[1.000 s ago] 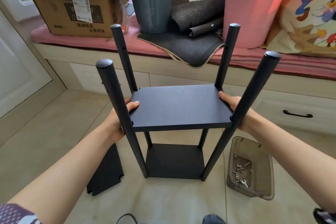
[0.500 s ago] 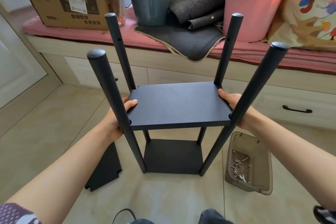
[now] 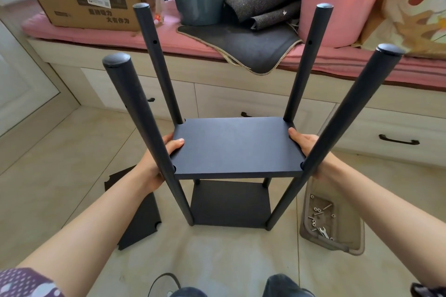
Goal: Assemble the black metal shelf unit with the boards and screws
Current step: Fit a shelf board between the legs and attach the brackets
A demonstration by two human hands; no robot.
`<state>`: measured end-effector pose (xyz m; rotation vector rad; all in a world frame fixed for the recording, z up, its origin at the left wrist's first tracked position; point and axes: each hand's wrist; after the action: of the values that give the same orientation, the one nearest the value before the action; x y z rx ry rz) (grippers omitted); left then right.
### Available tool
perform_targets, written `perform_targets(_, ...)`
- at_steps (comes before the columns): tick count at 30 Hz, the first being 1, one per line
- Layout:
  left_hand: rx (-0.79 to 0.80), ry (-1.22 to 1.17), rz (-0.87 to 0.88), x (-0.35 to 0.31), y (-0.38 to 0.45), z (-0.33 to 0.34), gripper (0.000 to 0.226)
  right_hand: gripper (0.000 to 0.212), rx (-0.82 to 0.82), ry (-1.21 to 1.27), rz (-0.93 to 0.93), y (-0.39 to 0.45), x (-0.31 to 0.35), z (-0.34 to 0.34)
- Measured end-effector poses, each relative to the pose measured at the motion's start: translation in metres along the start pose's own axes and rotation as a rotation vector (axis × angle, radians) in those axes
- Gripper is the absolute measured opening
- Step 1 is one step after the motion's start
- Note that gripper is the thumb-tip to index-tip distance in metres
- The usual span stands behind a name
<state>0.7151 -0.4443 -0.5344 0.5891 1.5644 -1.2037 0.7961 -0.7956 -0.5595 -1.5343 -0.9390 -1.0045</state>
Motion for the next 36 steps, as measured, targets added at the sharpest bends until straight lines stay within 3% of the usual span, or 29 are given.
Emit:
perform_targets(7,0.017,-0.008,-0.007,0.012,0.004,0.000,0.063,0.063,0.003,0.005,0.016,0.000,-0.014,0.004)
perform_targets(11,0.001,0.003,-0.012,0.015,0.007,0.000,0.056,0.065,-0.011,0.021,0.035,0.001,-0.018,0.005)
perform_targets(15,-0.032,0.041,-0.012,0.016,0.013,0.001,0.029,0.062,-0.019,0.056,0.043,0.002,-0.021,0.005)
perform_targets(22,-0.022,0.071,-0.012,0.007,0.024,0.002,0.037,0.045,-0.084,0.097,0.092,0.000,-0.026,0.006)
perform_targets(28,-0.105,0.106,-0.230,-0.009,0.019,0.008,0.038,0.037,-0.120,0.149,0.130,-0.019,-0.025,0.011)
perform_targets(32,-0.307,-0.020,-0.182,0.002,0.001,0.000,0.024,0.031,-0.217,0.169,0.104,-0.035,-0.025,0.013)
perform_targets(36,-0.358,0.001,-0.091,0.022,-0.025,-0.008,0.020,0.025,-0.260,0.208,0.134,-0.050,-0.024,0.020)
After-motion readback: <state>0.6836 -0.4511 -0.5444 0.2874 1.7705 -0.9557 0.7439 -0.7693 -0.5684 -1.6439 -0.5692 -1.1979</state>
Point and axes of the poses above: each hand's wrist, its own y-axis towards the middle knuckle, its own z-axis out of the palm, x = y × z, and after that the axes turned 15 degrees about -x, right-handed
